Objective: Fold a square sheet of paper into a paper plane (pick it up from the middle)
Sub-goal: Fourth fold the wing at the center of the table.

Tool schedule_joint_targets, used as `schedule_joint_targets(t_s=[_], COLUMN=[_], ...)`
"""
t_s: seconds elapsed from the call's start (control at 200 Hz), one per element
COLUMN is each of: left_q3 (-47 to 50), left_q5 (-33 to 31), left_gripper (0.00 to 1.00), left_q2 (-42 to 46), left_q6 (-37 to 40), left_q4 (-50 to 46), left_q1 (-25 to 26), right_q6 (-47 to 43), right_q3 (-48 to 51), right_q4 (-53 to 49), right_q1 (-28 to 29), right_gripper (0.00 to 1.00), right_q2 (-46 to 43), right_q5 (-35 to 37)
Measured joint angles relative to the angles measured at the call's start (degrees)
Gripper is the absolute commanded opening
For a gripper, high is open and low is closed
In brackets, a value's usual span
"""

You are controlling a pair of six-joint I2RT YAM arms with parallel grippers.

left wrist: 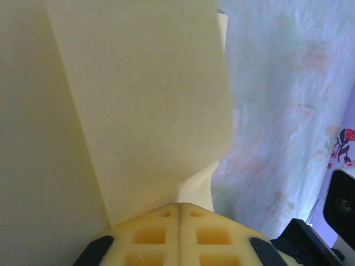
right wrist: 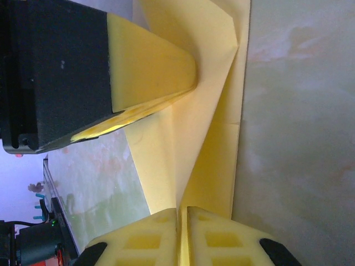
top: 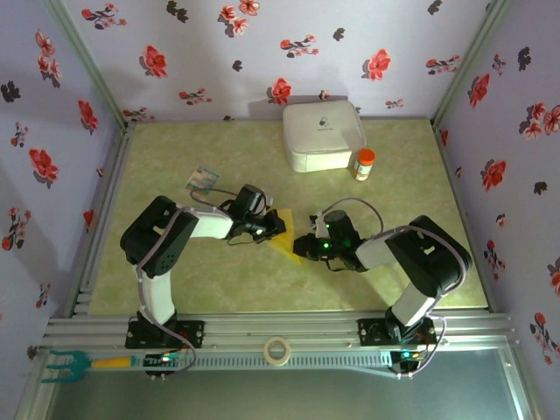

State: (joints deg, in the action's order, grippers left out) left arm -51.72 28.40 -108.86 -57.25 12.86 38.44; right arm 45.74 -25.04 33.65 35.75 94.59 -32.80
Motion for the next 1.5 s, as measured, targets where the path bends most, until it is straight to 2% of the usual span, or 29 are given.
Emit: schedule_joint_targets(t_s=[0.23, 0.605, 0.82, 1.145, 1.5], left_q3=[0.0, 0.0, 0.0, 0.0, 0.0], left_q5=[0.2, 0.2, 0.2, 0.2, 0.2], left_gripper=[0.00, 0.00, 0.00, 0.00, 0.00], left_q2=[-0.1, -0.1, -0.1, -0.1, -0.1], left_q6=[0.0, 0.0, 0.0, 0.0, 0.0], left_q4=[0.0, 0.0, 0.1, 0.1, 0.0], left_q1=[0.0, 0.0, 0.0, 0.0, 0.0], right_q6=[-0.1, -0.3, -0.2, -0.2, -0.3], right_q3=[0.0, -0.1, -0.1, -0.1, -0.1], right_q4=[-3.6, -5.0, -6.0, -8.5, -8.7], right_q1=[0.7, 0.9, 1.0, 1.0, 1.0], right_gripper=[0.15, 0.09, 0.14, 0.11, 0.13], right_q2=[-1.7, -2.0, -2.8, -3.9, -3.9], right_q5=[0.7, 1.6, 1.6, 1.7, 1.7])
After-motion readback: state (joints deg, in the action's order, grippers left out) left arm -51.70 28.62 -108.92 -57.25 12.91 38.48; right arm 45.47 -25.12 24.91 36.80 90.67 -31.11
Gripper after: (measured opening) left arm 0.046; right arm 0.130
